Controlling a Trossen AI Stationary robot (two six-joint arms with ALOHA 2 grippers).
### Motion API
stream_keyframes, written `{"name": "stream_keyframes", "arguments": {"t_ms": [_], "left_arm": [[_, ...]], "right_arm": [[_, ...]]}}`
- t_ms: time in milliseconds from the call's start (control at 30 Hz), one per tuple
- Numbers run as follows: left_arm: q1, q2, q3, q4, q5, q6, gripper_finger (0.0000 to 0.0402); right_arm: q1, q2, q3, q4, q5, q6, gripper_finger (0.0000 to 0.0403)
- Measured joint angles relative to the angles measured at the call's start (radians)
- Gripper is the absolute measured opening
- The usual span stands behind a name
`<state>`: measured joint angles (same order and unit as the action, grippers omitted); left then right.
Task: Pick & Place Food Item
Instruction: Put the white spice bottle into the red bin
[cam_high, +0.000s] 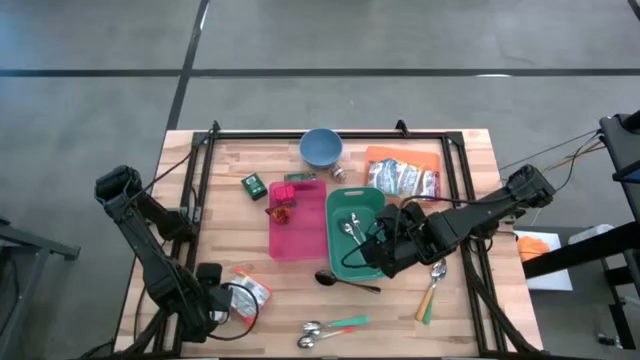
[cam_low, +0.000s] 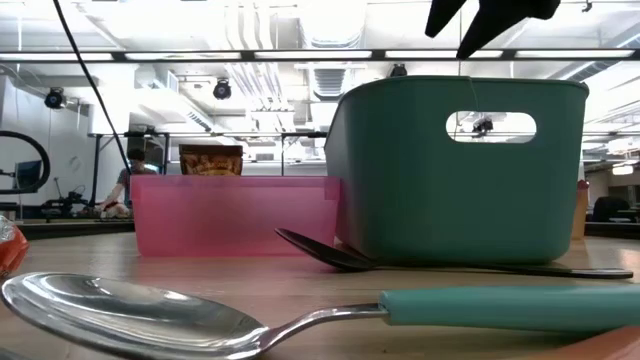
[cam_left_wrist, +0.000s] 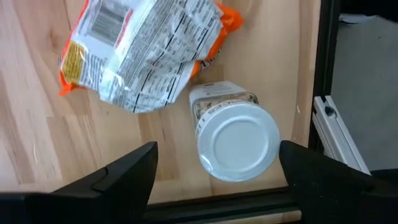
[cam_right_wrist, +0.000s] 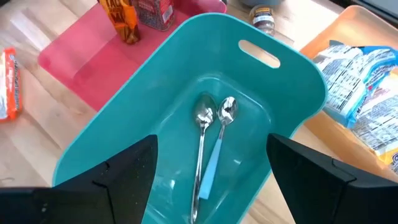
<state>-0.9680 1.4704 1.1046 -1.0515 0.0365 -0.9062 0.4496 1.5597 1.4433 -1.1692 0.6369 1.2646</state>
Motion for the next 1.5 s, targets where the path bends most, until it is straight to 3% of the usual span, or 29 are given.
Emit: {"name": "stream_keyframes", "arguments": {"t_ms": [767,1200,1333,1500], "left_arm": [[-0.013,0.0,0.0,0.086,-0.017,0.201,0.0338],[-0.023,-0.001,-0.084,0.09,-0.027,0.156,0.0337],[-0.023,-0.001,-0.085,0.092,-0.029,0.148,0.0316],[-0.023,-0.001,-0.085,0.129,-0.021,0.139,0.0255]], "right_arm": [[0.002,0.0,0.0,-0.001,0.022,0.017,0.0298],[0.011,0.0,0.0,0.006,0.021,0.046,0.0298],[0.011,0.0,0.0,0.009,0.018,0.059,0.0298],[0.011,0.0,0.0,0.009,0.018,0.071,0.0298]]}}
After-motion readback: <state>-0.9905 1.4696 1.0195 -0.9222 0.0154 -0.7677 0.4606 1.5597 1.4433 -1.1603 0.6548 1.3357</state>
